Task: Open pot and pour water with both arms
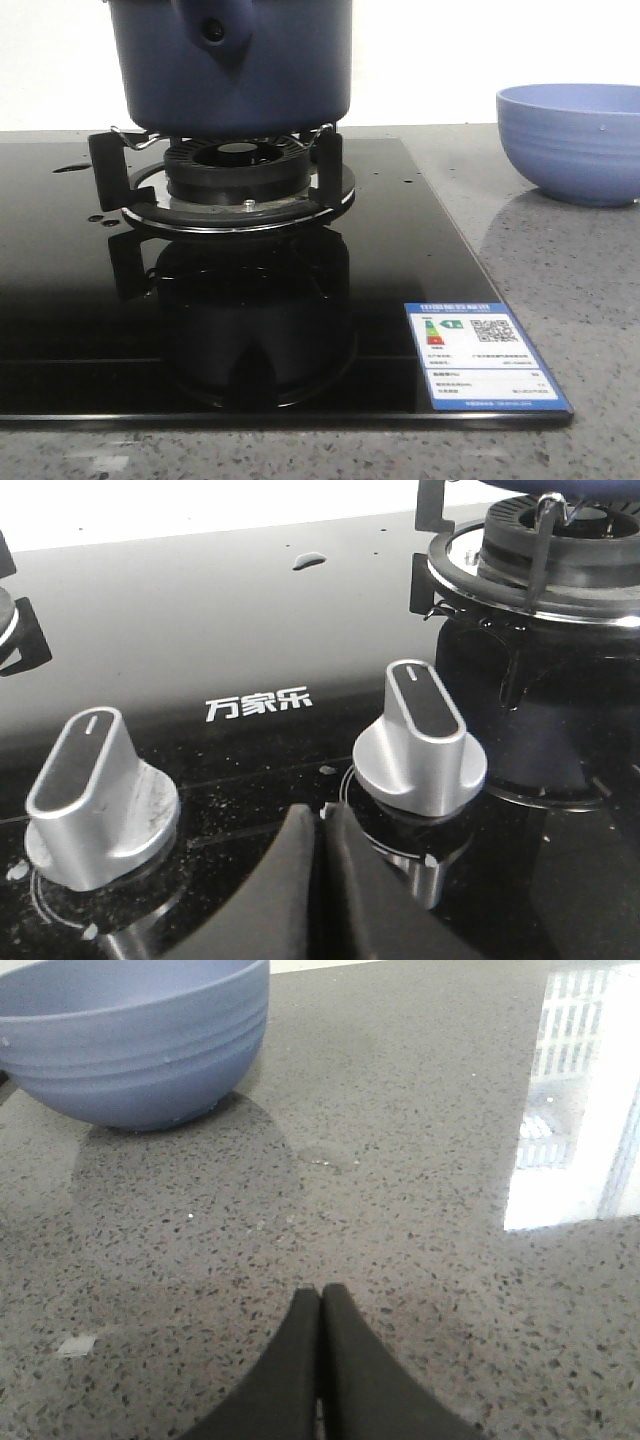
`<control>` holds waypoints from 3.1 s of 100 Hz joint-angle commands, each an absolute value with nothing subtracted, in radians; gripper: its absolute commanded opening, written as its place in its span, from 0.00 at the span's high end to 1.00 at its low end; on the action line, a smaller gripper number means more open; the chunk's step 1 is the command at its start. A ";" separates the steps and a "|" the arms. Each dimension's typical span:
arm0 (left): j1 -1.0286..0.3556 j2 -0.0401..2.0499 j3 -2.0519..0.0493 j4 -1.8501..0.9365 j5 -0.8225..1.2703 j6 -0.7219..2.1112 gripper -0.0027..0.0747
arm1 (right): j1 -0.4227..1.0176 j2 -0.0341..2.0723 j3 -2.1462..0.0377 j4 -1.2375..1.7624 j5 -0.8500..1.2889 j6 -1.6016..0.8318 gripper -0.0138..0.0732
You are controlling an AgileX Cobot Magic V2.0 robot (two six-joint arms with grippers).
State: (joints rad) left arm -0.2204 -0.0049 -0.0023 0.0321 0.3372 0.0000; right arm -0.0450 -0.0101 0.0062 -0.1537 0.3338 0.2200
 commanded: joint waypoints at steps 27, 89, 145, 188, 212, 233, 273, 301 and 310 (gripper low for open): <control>-0.220 -0.032 0.033 0.028 0.284 0.000 0.99 | -0.051 -0.028 0.033 -0.161 0.314 0.218 0.92; -0.220 -0.032 0.033 0.028 0.284 0.000 0.99 | -0.051 -0.028 0.033 -0.161 0.314 0.218 0.92; -0.220 -0.032 0.033 0.028 0.284 0.000 0.99 | -0.051 -0.028 0.033 -0.161 0.314 0.218 0.92; -0.220 -0.032 0.033 0.028 0.284 0.000 0.99 | -0.051 -0.028 0.033 -0.161 0.314 0.218 0.92; -0.220 -0.032 0.033 0.077 0.277 0.000 0.99 | -0.051 -0.028 0.033 -0.193 0.270 0.218 0.92; -0.220 -0.032 0.033 0.086 0.268 0.000 0.99 | -0.051 -0.028 0.033 -0.119 -0.044 0.218 0.92; -0.220 -0.032 0.033 -0.313 -0.052 -0.006 0.99 | -0.051 -0.028 0.033 0.240 -0.198 0.218 0.92; -0.220 -0.032 0.026 -0.508 -0.224 -0.006 0.99 | -0.051 -0.028 -0.031 0.268 -0.117 0.218 0.92; -0.220 -0.032 0.022 -0.508 -0.218 -0.006 0.99 | -0.051 -0.028 -0.058 0.261 -0.066 0.213 0.92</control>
